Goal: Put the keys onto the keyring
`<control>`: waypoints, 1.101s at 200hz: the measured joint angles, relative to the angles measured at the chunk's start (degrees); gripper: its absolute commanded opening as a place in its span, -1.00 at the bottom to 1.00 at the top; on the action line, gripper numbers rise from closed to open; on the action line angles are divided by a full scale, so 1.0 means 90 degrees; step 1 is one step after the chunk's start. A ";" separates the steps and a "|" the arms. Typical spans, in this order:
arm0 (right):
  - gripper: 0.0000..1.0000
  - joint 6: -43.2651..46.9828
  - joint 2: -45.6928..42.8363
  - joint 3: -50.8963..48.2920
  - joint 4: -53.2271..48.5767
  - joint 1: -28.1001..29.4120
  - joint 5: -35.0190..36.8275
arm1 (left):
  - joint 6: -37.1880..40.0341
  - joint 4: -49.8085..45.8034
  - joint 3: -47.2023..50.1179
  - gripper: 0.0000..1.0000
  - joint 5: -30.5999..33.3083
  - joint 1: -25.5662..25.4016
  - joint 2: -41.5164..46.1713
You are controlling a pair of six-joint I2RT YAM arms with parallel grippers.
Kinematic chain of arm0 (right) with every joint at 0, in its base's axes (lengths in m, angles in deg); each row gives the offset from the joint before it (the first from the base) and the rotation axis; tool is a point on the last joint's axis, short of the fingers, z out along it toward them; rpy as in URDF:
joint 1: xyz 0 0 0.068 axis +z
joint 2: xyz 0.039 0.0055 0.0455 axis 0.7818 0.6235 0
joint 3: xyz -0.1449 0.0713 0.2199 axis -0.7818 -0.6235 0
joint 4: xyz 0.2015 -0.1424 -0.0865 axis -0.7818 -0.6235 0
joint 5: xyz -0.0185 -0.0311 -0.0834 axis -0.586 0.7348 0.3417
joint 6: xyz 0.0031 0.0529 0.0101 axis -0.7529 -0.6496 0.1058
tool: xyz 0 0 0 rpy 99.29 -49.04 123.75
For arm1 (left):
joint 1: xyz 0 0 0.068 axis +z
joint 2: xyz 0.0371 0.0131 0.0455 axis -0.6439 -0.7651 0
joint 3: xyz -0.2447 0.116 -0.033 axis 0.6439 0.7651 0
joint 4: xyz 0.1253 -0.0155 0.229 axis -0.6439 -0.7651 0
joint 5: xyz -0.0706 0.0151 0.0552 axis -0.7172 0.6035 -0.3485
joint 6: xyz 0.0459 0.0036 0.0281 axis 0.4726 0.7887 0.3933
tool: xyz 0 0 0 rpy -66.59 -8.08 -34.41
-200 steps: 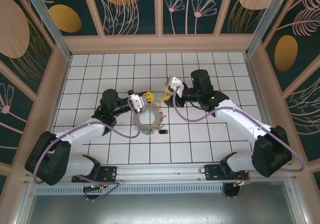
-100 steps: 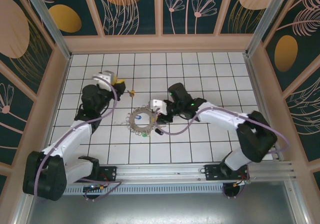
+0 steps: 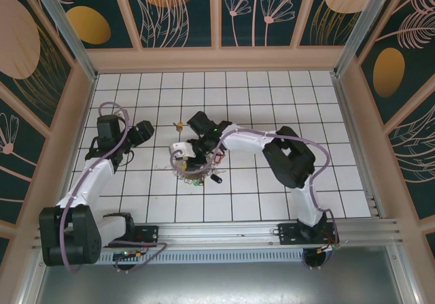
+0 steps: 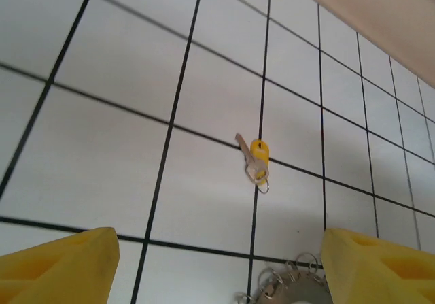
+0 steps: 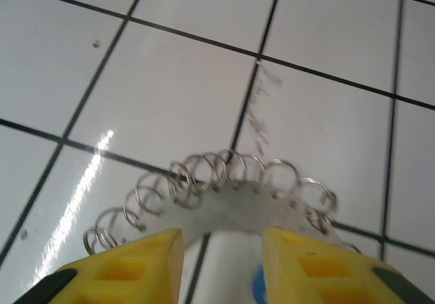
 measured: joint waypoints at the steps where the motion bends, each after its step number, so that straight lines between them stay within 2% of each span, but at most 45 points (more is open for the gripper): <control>1: -0.17 0.0000 0.0000 0.0000 -0.0002 0.0005 0.0000 | -0.0007 -0.0005 0.0000 0.54 -0.0015 0.0012 -0.0015; 23: -0.17 -0.0005 0.0036 0.0000 -0.0177 0.0146 0.0007 | -0.0168 -0.0041 0.0032 0.55 -0.0253 0.0231 -0.0231; 94: -0.20 -0.0049 0.0398 0.0204 -0.0192 0.0321 0.0192 | -0.0209 -0.0056 0.0095 0.55 -0.0367 0.0274 -0.0255; 189: -0.45 -0.0194 0.0483 0.0236 -0.0189 0.0357 0.0350 | -0.0131 -0.0024 0.0342 0.54 -0.0364 0.0274 -0.0255; 220: -0.45 -0.0194 0.0493 0.0245 -0.0194 0.0374 0.0352 | -0.0083 0.0000 0.0391 0.53 -0.0364 0.0274 -0.0255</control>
